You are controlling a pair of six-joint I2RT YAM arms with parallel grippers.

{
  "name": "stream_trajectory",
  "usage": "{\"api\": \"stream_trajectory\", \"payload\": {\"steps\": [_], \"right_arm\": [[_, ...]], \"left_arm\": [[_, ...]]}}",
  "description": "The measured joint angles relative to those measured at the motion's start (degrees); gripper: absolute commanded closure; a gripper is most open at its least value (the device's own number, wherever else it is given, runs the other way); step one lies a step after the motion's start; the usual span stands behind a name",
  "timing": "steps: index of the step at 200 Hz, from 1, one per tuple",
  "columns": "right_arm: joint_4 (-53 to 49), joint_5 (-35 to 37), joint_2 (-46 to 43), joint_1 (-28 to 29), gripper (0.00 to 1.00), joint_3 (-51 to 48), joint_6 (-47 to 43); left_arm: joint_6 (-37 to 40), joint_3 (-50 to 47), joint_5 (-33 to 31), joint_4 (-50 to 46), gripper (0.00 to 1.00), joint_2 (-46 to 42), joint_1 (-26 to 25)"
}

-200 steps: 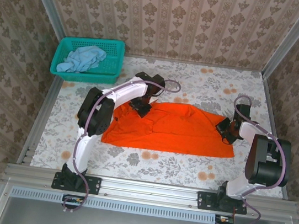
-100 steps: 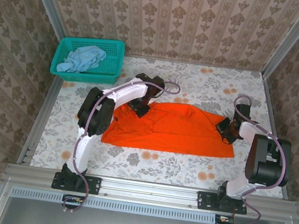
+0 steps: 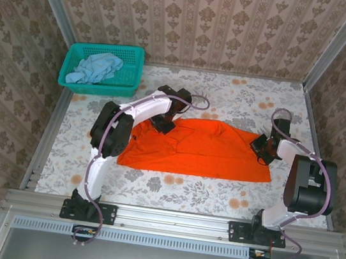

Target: Fold and stack the t-shirts

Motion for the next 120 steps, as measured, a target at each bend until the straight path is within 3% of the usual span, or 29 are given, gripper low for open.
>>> {"api": "stream_trajectory", "payload": {"steps": [44,82,120], "right_arm": [[-1.66,0.02,0.48,0.0,1.0,6.1,1.09],[-2.49,0.09,3.89,0.0,1.0,14.14,3.43],[-2.95,0.46,9.62,-0.87,1.0,21.35,8.13]], "left_arm": [[-0.87,0.0,-1.55,6.84,1.0,-2.8,1.46],[-2.16,0.87,-2.62,18.49,1.0,-9.2,6.78],[-2.14,5.99,-3.82,28.59,1.0,-8.39,11.61]]}}
